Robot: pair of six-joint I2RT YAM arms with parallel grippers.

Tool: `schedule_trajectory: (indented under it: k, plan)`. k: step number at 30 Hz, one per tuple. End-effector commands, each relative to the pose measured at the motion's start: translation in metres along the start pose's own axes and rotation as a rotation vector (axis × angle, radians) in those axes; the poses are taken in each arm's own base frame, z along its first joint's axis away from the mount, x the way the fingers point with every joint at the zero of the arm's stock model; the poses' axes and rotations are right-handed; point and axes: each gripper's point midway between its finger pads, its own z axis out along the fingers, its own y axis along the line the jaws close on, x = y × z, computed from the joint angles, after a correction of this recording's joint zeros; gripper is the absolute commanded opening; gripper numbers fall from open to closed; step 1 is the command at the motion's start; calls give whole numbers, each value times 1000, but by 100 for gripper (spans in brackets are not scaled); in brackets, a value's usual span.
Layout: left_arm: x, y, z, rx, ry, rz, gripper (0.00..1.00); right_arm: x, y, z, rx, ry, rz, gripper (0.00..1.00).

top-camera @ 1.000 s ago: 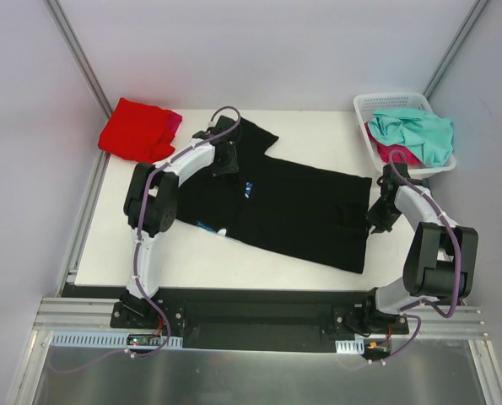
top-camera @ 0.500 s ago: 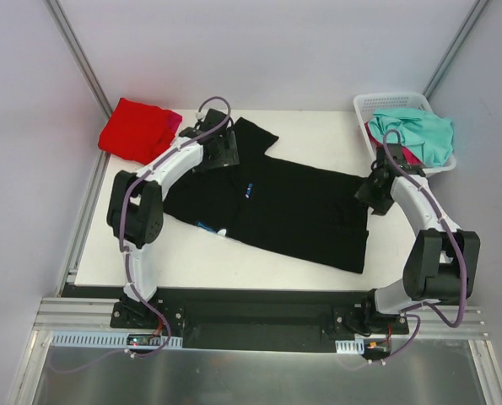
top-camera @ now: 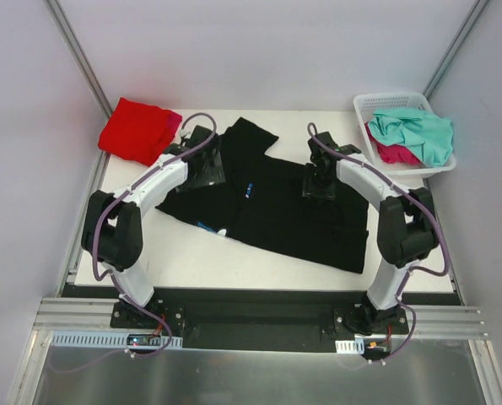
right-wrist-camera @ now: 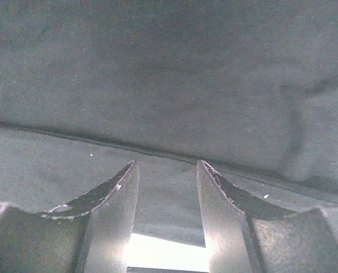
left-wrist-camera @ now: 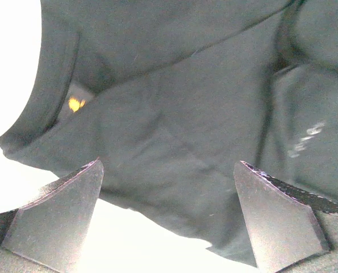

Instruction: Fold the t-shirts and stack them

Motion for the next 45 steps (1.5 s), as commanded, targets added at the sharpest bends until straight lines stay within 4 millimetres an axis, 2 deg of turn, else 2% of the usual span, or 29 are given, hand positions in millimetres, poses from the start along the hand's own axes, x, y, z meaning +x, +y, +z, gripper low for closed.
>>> schedule_trajectory:
  k: [1,2,5,7,11,15,21,24,32,36,41,45]
  plan:
    - [32,38,-12,-102,30,-66,99,-9,34,-21,-87,23,-97,48]
    - [44,46,-9,-122,48,-67,99,-6,38,-18,-88,45,-110,47]
    - [56,53,-5,-131,79,-72,99,1,48,-19,-83,57,-143,47]
    - [59,55,-3,-139,88,-73,99,5,56,-18,-105,46,-151,46]
    - [62,55,1,-144,102,-69,99,30,65,-10,-144,108,-169,45]
    - [66,60,3,-165,106,-57,99,51,81,-11,-172,137,-227,44]
    - [73,66,7,-191,116,-70,99,63,107,-19,-202,164,-322,42]
    - [75,68,14,-178,131,-91,99,72,114,-15,-197,171,-341,42]
    - [58,59,34,-110,137,-119,99,100,109,5,-224,228,-298,41]
    - [59,58,43,-106,162,-127,99,114,106,9,-231,245,-298,41]
    - [57,58,46,-100,155,-139,99,131,106,14,-263,277,-300,40]
    - [50,56,43,-84,146,-142,99,140,98,23,-246,302,-278,40]
